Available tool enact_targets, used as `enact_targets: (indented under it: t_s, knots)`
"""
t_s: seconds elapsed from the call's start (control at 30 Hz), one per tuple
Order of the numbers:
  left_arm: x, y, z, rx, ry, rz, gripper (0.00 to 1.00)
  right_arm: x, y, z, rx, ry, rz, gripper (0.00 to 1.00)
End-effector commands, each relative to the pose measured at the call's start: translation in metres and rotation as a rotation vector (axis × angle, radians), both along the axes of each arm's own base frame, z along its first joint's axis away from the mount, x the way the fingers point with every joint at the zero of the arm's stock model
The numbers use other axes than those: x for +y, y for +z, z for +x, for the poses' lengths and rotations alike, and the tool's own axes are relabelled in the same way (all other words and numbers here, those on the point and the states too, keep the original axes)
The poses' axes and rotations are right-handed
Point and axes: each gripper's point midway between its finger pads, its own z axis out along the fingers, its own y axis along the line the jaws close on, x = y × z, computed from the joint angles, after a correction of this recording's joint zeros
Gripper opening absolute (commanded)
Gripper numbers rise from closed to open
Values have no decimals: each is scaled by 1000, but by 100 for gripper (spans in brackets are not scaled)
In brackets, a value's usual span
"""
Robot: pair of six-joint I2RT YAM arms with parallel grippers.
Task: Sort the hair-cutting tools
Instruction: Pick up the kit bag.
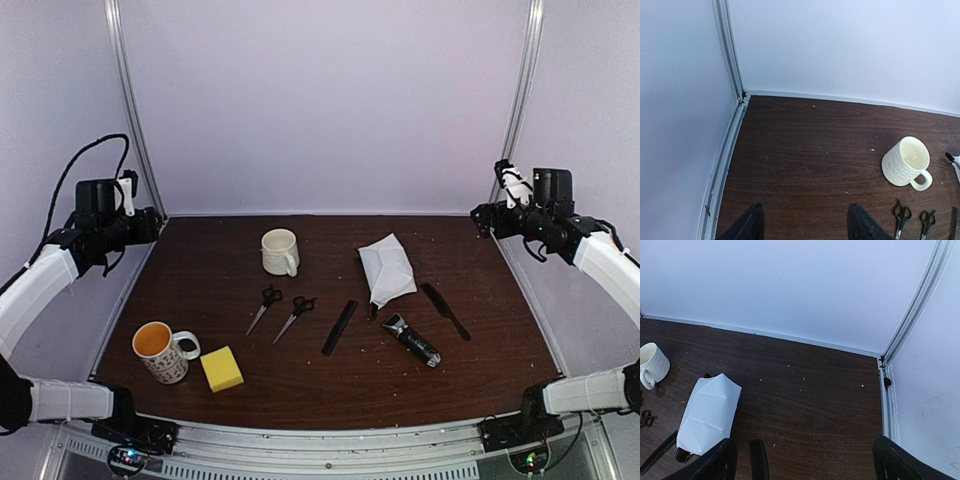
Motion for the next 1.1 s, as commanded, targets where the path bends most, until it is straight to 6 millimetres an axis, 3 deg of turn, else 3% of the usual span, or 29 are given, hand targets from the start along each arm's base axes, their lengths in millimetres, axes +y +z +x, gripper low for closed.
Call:
enact_targets:
  t_s: [0.0,0.13,0.3,0.43,0.67,0.73,0.8,0.9,1.07]
  knots:
    - [-31,16,3,-82,-153,-55,58,29,8,-11,11,182,-9,97]
    - [-72,15,-3,-89,-311,-24,55,67,-17,-21,96,320,-79,92]
    - [-102,7,-9,-83,-421,-32,53,135,-66,-49,214,537,-237,85]
    - [-110,6,-10,-89,-453,-34,53,175,-110,-76,324,659,-322,79]
    - [-108,5,-9,-98,-434,-23,53,222,-165,-113,515,789,-380,70]
    - [-109,5,-8,-99,-435,-24,53,230,-176,-109,540,742,-402,72]
    - [-109,6,-8,-102,-433,-25,53,226,-180,-86,532,555,-411,75]
    - [-107,6,-7,-104,-424,-26,52,233,-185,-69,561,420,-385,78]
    - [-105,3,-5,-89,-405,-22,52,244,-206,-54,631,265,-353,77]
